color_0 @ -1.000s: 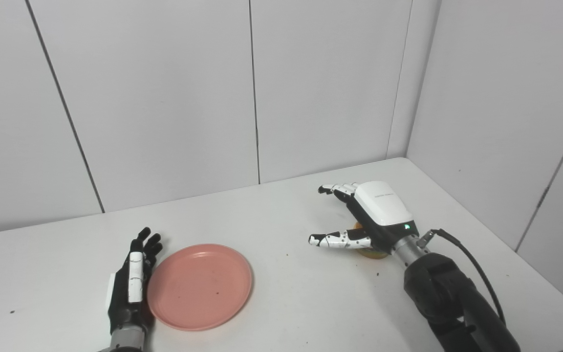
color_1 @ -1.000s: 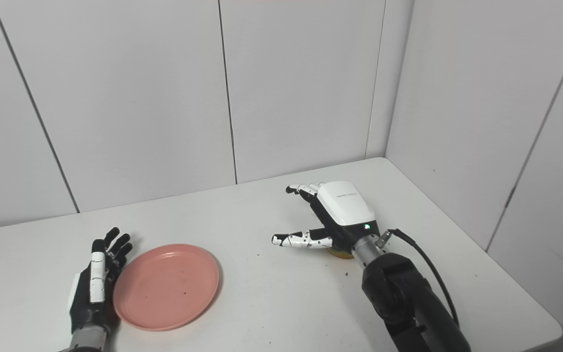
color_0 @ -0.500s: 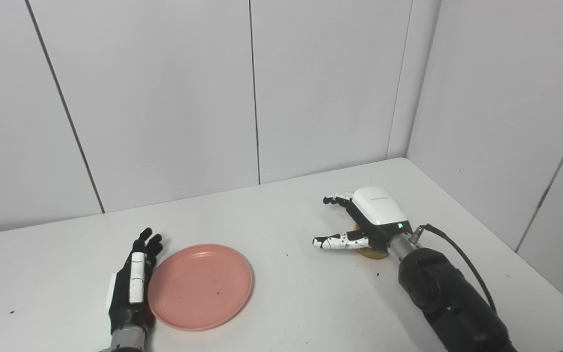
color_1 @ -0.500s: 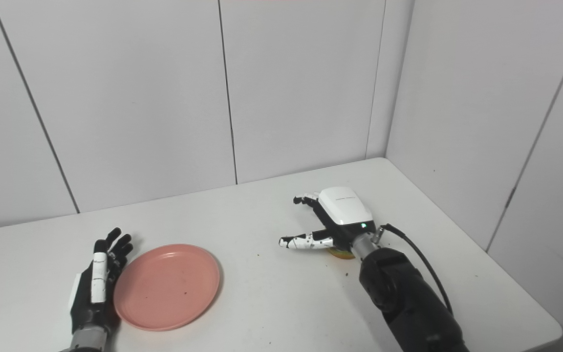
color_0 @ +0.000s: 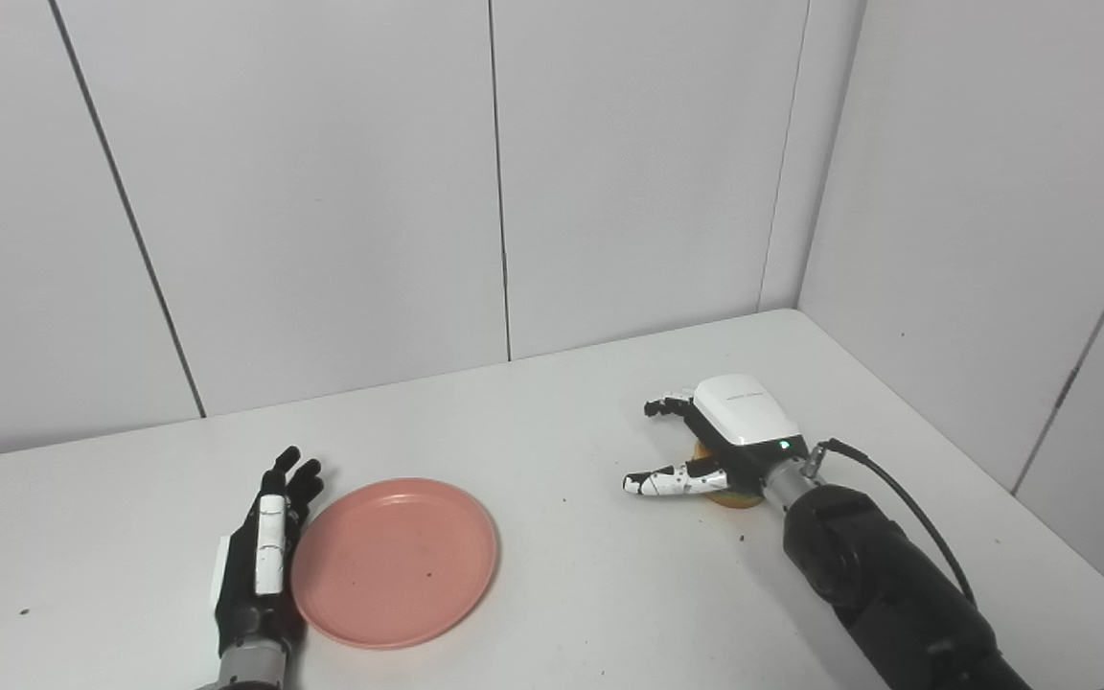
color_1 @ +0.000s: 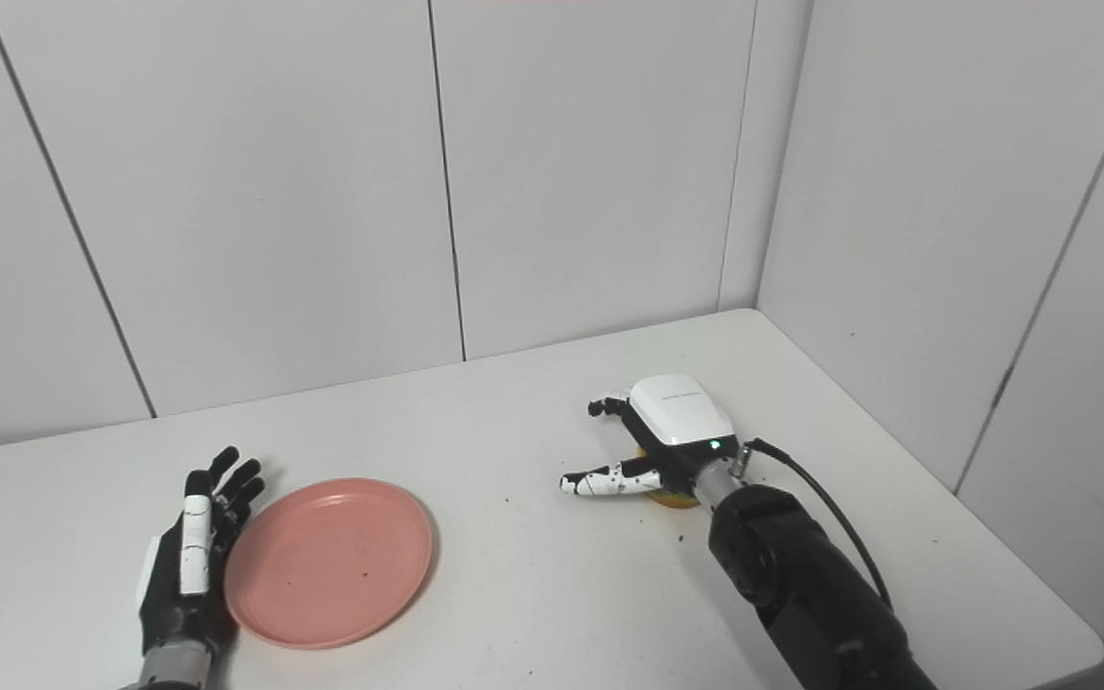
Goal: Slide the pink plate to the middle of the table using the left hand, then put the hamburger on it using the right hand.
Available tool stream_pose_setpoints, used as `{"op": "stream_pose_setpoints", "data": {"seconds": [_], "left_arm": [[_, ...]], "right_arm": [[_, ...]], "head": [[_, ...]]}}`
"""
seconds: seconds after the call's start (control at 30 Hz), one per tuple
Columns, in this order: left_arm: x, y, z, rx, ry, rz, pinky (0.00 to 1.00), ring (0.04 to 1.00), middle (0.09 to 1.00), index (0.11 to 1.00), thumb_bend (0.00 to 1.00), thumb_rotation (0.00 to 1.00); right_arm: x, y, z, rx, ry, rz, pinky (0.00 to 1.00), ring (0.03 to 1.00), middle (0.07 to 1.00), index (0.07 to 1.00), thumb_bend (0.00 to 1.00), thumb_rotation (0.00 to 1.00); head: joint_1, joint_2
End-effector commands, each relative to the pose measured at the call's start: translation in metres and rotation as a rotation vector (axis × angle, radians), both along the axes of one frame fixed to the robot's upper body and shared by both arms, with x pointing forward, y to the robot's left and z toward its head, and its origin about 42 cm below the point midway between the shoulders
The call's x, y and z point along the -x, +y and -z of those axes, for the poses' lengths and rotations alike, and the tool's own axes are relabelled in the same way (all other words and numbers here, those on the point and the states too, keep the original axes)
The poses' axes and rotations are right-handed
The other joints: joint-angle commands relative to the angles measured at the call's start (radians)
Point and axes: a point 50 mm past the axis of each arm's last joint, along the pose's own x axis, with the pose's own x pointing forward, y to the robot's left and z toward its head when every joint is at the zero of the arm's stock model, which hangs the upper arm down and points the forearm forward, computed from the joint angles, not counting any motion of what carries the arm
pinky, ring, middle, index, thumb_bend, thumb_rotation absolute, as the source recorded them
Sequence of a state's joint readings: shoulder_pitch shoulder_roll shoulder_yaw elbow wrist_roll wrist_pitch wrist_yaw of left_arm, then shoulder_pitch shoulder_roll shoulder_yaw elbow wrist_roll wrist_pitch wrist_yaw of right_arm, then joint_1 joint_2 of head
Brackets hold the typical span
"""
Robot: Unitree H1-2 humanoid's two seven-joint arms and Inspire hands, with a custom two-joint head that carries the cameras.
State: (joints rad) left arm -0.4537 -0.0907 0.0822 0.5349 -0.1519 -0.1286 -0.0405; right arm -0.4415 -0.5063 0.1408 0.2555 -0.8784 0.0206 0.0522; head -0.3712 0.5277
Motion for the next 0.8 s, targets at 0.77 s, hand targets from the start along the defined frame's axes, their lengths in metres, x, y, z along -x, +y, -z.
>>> {"op": "stream_pose_setpoints", "data": {"seconds": [0.77], "left_arm": [[0.009, 0.0, 0.013, 0.008, 0.062, 0.003, 1.0, 0.893, 0.866, 0.852, 0.86, 0.88]], "right_arm": [[-0.017, -0.03, -0.015, 0.054, 0.004, 0.099, 0.72, 0.753, 0.758, 0.732, 0.88, 0.85]], "head": [[0.015, 0.01]]}}
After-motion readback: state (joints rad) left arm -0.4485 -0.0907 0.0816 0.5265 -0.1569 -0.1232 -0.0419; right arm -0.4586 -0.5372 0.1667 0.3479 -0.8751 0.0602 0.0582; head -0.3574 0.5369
